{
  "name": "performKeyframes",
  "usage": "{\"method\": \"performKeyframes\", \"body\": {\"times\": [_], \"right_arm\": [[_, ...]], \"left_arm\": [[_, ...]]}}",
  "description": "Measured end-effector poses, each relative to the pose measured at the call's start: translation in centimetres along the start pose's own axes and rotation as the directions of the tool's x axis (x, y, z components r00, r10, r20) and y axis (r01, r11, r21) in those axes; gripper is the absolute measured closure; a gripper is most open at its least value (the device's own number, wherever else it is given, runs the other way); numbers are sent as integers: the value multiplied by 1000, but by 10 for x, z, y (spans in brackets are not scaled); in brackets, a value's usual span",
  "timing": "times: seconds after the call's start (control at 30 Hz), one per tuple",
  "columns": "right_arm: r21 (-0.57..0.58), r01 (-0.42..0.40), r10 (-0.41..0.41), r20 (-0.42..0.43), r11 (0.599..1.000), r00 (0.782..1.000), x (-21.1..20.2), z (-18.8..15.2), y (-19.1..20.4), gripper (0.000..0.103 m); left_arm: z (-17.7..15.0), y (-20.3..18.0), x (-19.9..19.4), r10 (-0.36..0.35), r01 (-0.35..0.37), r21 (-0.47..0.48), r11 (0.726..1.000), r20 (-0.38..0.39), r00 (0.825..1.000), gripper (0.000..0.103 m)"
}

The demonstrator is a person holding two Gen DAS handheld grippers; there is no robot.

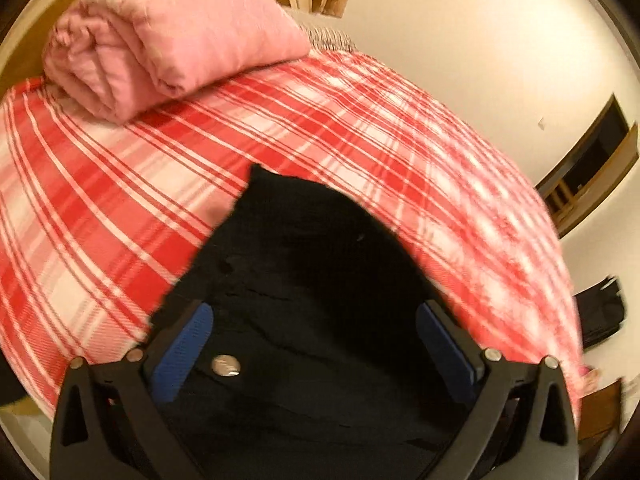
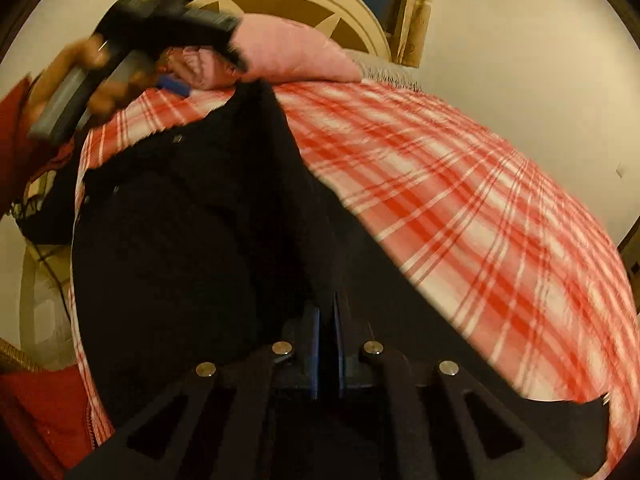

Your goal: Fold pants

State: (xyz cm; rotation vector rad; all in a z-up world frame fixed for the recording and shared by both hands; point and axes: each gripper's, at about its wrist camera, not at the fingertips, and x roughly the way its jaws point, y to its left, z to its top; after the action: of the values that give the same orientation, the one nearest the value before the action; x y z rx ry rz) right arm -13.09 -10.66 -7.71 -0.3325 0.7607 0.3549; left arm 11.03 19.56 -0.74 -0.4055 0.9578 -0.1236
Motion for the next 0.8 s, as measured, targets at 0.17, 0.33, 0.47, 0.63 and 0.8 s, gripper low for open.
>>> {"method": "performKeyframes", "body": {"times": [0.17,0.33,0.47,0.63,0.8], "right_arm": [[14,-5,5,10,1000,1000,5,-10,3,97],[3,-10,10,19,1000,1000,-1,-10,1,98],[24,-3,2,49,1000,999,-15,-3,-6,98],[45,-47,42,90,998,995,-47,8,-14,98],[13,-103,101,100,995,990,-91,-1,3,98]], "left_arm": [[4,-14,25,21,-21,-5,1000,-59,998,0],[9,-18,56,85,-85,13,996,-114,990,3],[11,-7,69,44,-51,-50,997,-148,988,40],[-1,1,39,-122,111,-118,987,-87,989,86],[-25,4,-33,-178,178,-70,982,1,984,86]]}}
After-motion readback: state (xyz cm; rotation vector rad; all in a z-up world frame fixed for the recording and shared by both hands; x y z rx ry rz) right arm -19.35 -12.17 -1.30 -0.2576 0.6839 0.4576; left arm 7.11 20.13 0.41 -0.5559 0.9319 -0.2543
